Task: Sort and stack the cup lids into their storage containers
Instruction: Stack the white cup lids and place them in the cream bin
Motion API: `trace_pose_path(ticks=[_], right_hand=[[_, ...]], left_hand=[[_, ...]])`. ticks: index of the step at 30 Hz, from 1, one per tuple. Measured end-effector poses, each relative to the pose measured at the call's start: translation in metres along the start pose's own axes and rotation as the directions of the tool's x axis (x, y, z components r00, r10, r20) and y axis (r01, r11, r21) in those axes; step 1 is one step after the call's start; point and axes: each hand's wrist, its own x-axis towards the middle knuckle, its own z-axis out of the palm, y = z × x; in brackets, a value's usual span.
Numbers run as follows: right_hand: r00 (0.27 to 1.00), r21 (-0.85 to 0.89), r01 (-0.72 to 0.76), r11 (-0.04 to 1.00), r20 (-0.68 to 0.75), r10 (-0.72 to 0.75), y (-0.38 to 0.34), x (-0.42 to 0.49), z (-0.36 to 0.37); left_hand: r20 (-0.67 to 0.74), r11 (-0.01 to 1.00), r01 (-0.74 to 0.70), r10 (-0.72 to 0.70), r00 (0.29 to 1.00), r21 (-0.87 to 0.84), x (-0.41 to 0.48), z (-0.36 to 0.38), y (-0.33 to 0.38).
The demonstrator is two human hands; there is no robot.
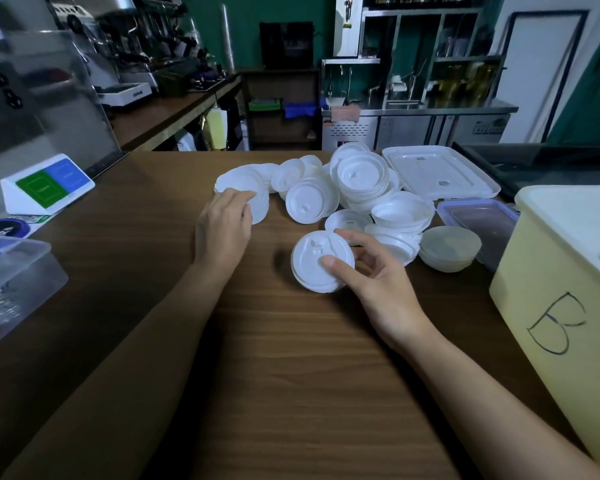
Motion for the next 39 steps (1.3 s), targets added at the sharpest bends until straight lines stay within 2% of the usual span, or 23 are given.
trace_pose_path(ticks=[6, 13, 19, 24, 29, 35, 39], right_hand=[[1.000, 0.015, -0.010, 1.000, -0.005, 0.010, -0.003, 0.000, 0.001], [1.000, -0.010, -0.009, 1.000, -0.016, 0.008, -0.006, -0.004, 0.003], [0.999, -0.020, -0.003, 1.000, -0.043, 0.002, -0.006, -0.006, 0.003], [0.998, -0.009, -0.026, 1.000, -0.053, 0.025, -0.002, -0.002, 0.002], [0.999, -0.010, -0.007, 1.000, -0.034, 0.006, 0.002, 0.002, 0.000], [0.999, -0.023, 0.038, 0.999, -0.031, -0.039, -0.001, 0.001, 0.001], [0.999, -0.005, 0.036, 0.999, -0.038, -0.036, -0.003, 0.000, -0.001]], left_hand=[[0.039, 0.997, -0.078, 0.079, 0.996, -0.023, -0.021, -0.019, 0.017], [0.167, 0.997, -0.041, 0.051, 0.985, -0.063, -0.051, -0.041, 0.035], [0.224, 0.960, 0.144, -0.089, 0.971, -0.242, -0.062, -0.057, 0.042], [0.228, 0.817, 0.346, -0.268, 0.936, -0.461, -0.056, -0.064, 0.048], [0.302, 0.658, 0.468, -0.358, 0.884, -0.590, -0.048, -0.070, 0.054], [0.376, 0.384, 0.550, -0.441, 0.815, -0.742, -0.042, -0.081, 0.068], [0.432, 0.237, 0.562, -0.433, 0.791, -0.793, -0.039, -0.087, 0.072]])
